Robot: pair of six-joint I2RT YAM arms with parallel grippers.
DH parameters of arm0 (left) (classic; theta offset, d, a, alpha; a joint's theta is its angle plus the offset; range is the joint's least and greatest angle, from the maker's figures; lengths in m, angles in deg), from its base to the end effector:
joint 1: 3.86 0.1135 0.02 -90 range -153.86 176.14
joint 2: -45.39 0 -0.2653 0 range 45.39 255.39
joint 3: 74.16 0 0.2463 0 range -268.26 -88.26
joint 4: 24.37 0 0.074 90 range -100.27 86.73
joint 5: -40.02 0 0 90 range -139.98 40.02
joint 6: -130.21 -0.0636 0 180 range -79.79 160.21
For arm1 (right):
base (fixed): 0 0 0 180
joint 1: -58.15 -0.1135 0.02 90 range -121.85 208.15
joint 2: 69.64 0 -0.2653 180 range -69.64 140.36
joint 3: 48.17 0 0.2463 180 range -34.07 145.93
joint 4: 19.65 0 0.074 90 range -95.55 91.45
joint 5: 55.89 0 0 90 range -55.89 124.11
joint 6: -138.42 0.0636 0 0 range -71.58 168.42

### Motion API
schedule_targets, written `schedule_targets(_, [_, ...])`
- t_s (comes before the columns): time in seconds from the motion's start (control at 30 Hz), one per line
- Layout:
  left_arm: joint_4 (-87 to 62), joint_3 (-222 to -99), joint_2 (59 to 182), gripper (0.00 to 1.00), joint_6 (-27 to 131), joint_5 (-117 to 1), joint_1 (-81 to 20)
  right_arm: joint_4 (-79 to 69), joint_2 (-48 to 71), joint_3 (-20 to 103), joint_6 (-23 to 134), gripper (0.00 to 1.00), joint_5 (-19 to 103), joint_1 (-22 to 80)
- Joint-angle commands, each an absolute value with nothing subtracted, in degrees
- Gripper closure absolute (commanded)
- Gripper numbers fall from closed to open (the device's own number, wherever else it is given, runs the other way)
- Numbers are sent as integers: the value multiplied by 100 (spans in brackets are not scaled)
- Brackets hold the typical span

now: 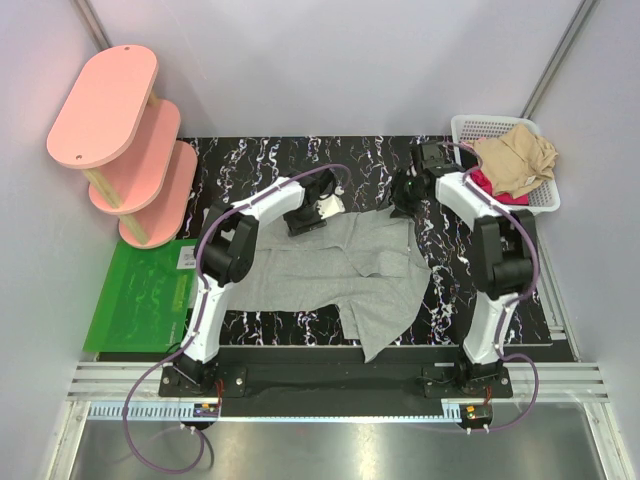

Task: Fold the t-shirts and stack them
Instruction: Fold the flattened tshirt in 1/3 of the way

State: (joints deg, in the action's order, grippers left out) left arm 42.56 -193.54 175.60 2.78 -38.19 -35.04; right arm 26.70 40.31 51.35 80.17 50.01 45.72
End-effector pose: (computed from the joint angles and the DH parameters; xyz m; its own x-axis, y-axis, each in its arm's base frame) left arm 0.4021 -0.2281 0.1367 -0.3784 0.9244 -0.0470 0.8812 0.3753 0.2874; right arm 0.4130 0.1089 0.2052 -0.8808 0.3241 -0.3453 0.1292 0.8659 0.4832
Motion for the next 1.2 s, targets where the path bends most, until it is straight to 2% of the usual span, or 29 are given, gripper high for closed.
schedule_targets(0.0, [4308,-19189,17301,46,330,-3926,-3445,2575,4636,5329,8103,50,5046,4531])
schedule_targets(0.27, [4255,-19057,17195,46,286,-3899,-3374,2513,5322,5742,8042,52,4528,4680])
schedule_targets(0.5, [4106,-18758,17054,46,233,-3899,-3190,2618,5428,5654,7849,56,4000,5199])
schedule_targets(0.9, [4070,-18915,16537,45,312,-3830,-3076,3127,6078,6980,7804,57,4448,5366])
schedule_targets(1.03, [4254,-19241,16124,42,286,-3803,-2821,3706,5939,7227,7708,57,4309,5270])
schedule_targets(1.17, [4334,-19154,15737,40,268,-3793,-2321,3954,5131,6719,7813,57,3729,5252])
